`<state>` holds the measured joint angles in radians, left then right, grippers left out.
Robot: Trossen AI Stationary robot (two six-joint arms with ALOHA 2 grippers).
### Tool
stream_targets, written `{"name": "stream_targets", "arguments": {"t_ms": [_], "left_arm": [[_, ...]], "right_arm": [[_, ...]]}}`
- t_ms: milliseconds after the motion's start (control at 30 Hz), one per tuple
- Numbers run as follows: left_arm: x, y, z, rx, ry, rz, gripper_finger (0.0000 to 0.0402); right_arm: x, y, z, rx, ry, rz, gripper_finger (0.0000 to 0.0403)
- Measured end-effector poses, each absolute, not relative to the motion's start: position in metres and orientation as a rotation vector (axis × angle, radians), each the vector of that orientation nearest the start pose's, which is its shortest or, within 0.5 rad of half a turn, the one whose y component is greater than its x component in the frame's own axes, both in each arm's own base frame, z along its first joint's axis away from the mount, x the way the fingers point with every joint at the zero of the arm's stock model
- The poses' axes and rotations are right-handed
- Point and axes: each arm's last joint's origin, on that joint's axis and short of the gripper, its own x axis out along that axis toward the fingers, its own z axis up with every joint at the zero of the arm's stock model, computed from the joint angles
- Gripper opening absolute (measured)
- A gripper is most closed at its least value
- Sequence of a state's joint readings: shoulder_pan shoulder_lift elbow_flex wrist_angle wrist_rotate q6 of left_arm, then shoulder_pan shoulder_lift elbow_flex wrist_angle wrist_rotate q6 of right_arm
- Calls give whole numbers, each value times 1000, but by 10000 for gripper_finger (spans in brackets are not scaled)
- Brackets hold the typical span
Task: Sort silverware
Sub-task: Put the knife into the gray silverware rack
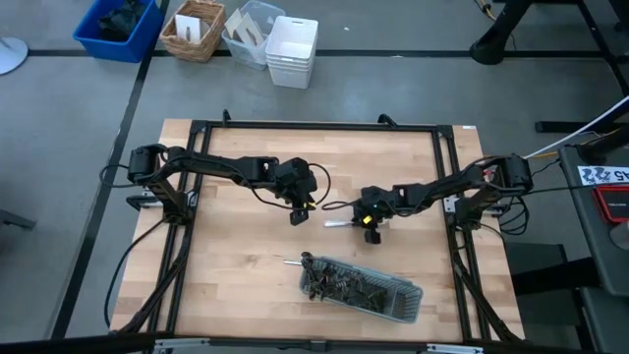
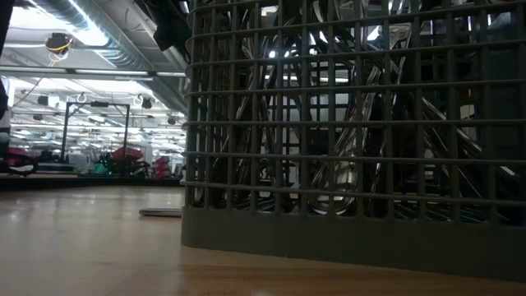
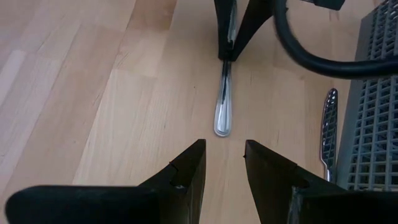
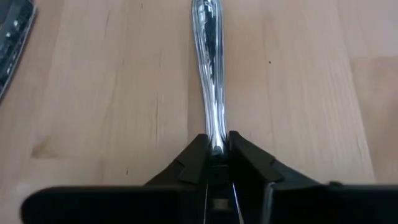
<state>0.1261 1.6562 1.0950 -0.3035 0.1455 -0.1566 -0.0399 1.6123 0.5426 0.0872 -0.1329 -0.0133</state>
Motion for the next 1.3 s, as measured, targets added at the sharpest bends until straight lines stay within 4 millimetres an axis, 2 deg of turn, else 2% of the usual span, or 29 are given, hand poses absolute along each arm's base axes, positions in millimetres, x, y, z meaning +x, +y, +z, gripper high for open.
{"name": "stream_targets", "arguments": {"t_ms": [367, 500, 767, 1000, 1300], "left_arm": [[342, 39, 214, -258, 858, 46, 104], [342, 39, 214, -258, 858, 46, 104], [342, 39, 214, -257, 858, 46, 104], [342, 39, 214, -257, 858, 46, 104], [342, 39, 214, -257, 858, 45, 104]], "right_arm": [[253, -7, 100, 148, 998, 28, 95], [255, -7, 102, 155, 1004, 43, 84], [256, -6, 103, 158, 1015, 48, 31], [259, -6, 106, 159, 1021, 52, 49], [273, -7, 121, 83, 1035, 78, 46]]}}
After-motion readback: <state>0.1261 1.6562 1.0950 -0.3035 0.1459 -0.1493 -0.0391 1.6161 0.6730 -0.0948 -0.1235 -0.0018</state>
